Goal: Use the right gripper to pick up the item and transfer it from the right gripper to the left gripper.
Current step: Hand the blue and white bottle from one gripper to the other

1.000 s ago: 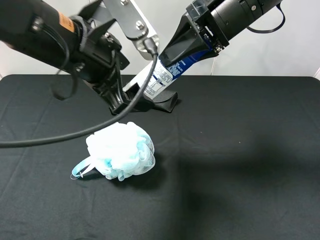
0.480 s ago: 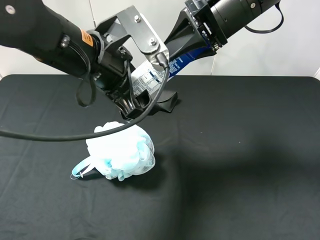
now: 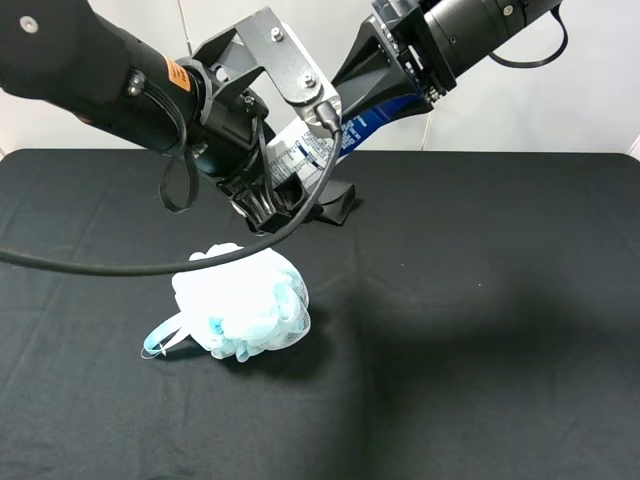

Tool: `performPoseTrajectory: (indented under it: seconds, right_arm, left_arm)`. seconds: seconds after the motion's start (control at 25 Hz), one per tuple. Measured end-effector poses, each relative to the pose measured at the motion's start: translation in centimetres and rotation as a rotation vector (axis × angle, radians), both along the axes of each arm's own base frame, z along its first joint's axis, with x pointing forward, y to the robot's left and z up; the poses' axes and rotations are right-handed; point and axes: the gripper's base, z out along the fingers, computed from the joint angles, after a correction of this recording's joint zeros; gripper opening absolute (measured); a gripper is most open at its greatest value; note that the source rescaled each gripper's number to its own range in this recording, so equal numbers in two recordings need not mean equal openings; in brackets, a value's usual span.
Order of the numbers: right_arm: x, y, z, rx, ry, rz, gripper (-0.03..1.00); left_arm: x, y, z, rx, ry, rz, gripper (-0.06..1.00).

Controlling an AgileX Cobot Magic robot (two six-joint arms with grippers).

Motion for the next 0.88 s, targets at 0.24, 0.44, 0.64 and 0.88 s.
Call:
performPoseTrajectory:
  seconds: [0.24, 0.44, 0.64, 0.88]
  right_arm:
    - [-0.11, 0.29, 0.40, 0.054, 0.017, 0.002, 0.00]
    - [-0.09, 0.30, 0.41, 0.056, 0.003, 0.010, 0.00]
    - [-0.07, 0.27, 0.37, 0.051, -0.010, 0.017, 0.00]
    - [-0.02, 0.22, 0.30, 0.042, -0.026, 0.022, 0.00]
  left_arm:
    - [0.00, 0.00, 0.00, 0.000, 0.000, 0.000, 0.77]
    - [0.01, -0.01, 0.02, -0.003, -0.001, 0.001, 0.68]
    - [0.01, -0.02, 0.02, -0.004, 0.000, 0.002, 0.66]
    - [0.01, -0.02, 0.02, -0.004, 0.000, 0.002, 0.65]
